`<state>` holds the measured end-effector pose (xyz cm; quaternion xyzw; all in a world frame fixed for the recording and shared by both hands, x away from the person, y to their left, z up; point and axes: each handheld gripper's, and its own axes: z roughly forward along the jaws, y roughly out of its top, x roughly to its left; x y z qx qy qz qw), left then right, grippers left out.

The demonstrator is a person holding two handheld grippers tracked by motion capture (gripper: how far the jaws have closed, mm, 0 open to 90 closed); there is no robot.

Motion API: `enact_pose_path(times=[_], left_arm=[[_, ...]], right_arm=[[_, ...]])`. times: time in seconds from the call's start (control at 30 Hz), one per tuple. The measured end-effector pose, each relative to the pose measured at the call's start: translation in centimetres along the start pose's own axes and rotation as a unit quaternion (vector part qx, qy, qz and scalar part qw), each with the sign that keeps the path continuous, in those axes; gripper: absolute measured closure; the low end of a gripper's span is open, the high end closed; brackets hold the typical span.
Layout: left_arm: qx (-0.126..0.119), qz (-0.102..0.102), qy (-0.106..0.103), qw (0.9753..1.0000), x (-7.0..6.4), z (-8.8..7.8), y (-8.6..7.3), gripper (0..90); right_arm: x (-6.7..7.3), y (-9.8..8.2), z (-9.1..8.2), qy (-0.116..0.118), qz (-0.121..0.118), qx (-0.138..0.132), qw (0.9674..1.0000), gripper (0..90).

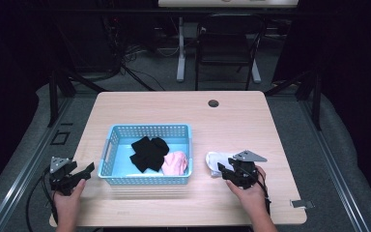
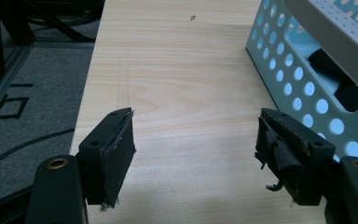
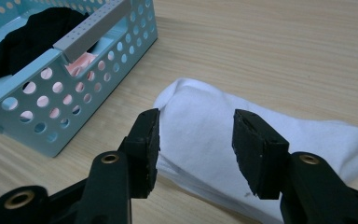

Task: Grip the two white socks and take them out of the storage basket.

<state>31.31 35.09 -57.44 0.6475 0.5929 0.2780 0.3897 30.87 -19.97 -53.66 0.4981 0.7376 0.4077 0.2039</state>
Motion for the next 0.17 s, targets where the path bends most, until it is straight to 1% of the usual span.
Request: enact_pose_path(times=[0.07,0.1,0.17], left_arm=[[-0.001,0.001,-0.001,1.0000,-0.04,0.08,-0.01,27.7],[0.004,0.002,0.000,1.0000,-0.05,0.03,0.02,27.7],[0.002,0.003,-0.001,1.0000,-0.05,0.06,0.00,27.6]], right_arm=[[-0.06,-0.14,0.30,0.000,0.001,0.008,1.0000,51.6],[-0.09,-0.20,0.42,-0.003,0.000,0.012,0.9999,51.6],[-0.17,-0.24,0.49,-0.005,0.000,0.013,0.9999,51.6]])
